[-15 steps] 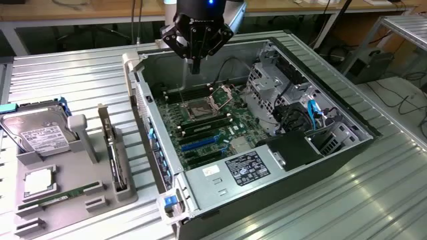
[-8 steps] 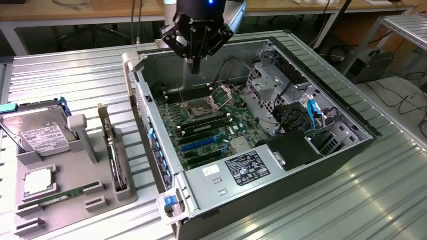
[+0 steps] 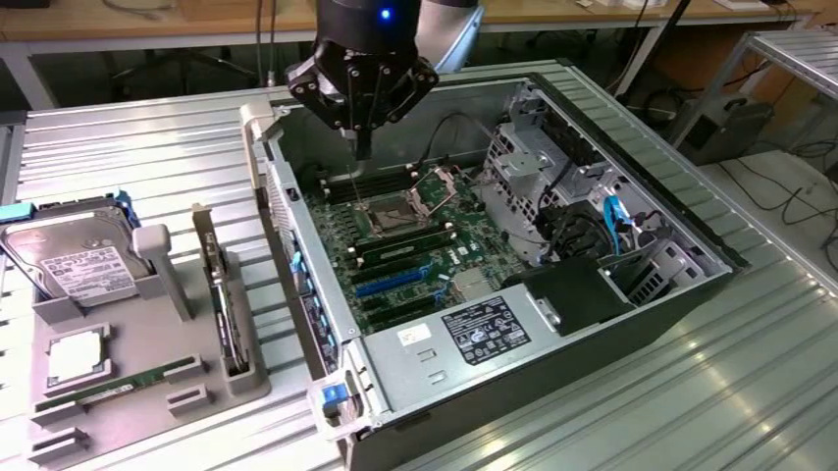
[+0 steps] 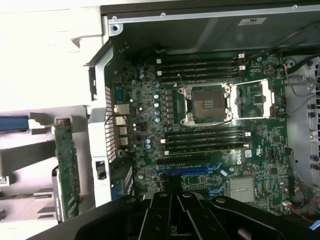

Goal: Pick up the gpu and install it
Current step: 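Reach for the gpu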

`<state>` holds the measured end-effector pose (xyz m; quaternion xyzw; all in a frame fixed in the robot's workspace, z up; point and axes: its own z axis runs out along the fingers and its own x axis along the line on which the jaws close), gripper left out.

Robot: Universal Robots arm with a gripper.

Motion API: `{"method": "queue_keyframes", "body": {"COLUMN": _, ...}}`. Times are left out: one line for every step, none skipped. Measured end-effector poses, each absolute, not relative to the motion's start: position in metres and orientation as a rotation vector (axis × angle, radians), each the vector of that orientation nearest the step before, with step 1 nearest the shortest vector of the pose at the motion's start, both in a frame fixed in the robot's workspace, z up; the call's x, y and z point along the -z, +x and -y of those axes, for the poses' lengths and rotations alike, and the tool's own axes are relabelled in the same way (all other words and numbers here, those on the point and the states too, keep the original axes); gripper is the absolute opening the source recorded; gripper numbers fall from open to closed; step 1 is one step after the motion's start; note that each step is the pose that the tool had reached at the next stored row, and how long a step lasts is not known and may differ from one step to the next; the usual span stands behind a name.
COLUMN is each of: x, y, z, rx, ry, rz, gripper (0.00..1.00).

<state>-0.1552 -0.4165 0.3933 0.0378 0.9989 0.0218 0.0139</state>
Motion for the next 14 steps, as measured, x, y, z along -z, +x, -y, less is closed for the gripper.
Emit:
{"method": "queue_keyframes", "body": {"x": -0.393, "y": -0.159, "z": 0.418, "rx": -0.068, "ry": 0.118, "rz": -3.111, "gripper": 0.11}}
{"method": "queue_keyframes", "body": {"x": -0.393, "y": -0.164, "z": 0.419, "rx": -0.068, "ry": 0.118, "rz": -3.111, "gripper": 0.11}}
{"method": "queue_keyframes", "body": {"x": -0.393, "y": -0.169, "z": 0.42, "rx": -0.068, "ry": 0.118, "rz": -3.111, "gripper": 0.11}}
{"method": "queue_keyframes", "body": {"x": -0.393, "y": -0.177, "z": 0.422, "rx": -0.068, "ry": 0.118, "rz": -3.111, "gripper": 0.11}}
{"method": "queue_keyframes", "body": {"x": -0.393, "y": -0.183, "z": 0.423, "rx": -0.068, "ry": 0.118, "rz": -3.111, "gripper": 0.11}}
{"method": "queue_keyframes", "body": {"x": -0.393, "y": -0.188, "z": 0.423, "rx": -0.068, "ry": 0.118, "rz": -3.111, "gripper": 0.11}}
{"method": "queue_keyframes", "body": {"x": -0.393, "y": -0.193, "z": 0.424, "rx": -0.068, "ry": 0.118, "rz": -3.111, "gripper": 0.11}}
{"method": "queue_keyframes", "body": {"x": -0.393, "y": -0.197, "z": 0.425, "rx": -0.068, "ry": 0.118, "rz": -3.111, "gripper": 0.11}}
{"method": "queue_keyframes", "body": {"x": -0.392, "y": -0.204, "z": 0.427, "rx": -0.068, "ry": 0.118, "rz": -3.111, "gripper": 0.11}}
{"method": "queue_keyframes", "body": {"x": -0.392, "y": -0.21, "z": 0.428, "rx": -0.068, "ry": 0.118, "rz": -3.111, "gripper": 0.11}}
{"method": "queue_keyframes", "body": {"x": -0.39, "y": -0.216, "z": 0.43, "rx": -0.068, "ry": 0.118, "rz": -3.111, "gripper": 0.11}}
{"method": "queue_keyframes", "body": {"x": -0.389, "y": -0.221, "z": 0.431, "rx": -0.068, "ry": 0.118, "rz": -3.111, "gripper": 0.11}}
{"method": "queue_keyframes", "body": {"x": -0.389, "y": -0.224, "z": 0.432, "rx": -0.068, "ry": 0.118, "rz": -3.111, "gripper": 0.11}}
{"method": "queue_keyframes", "body": {"x": -0.388, "y": -0.228, "z": 0.433, "rx": -0.068, "ry": 0.118, "rz": -3.111, "gripper": 0.11}}
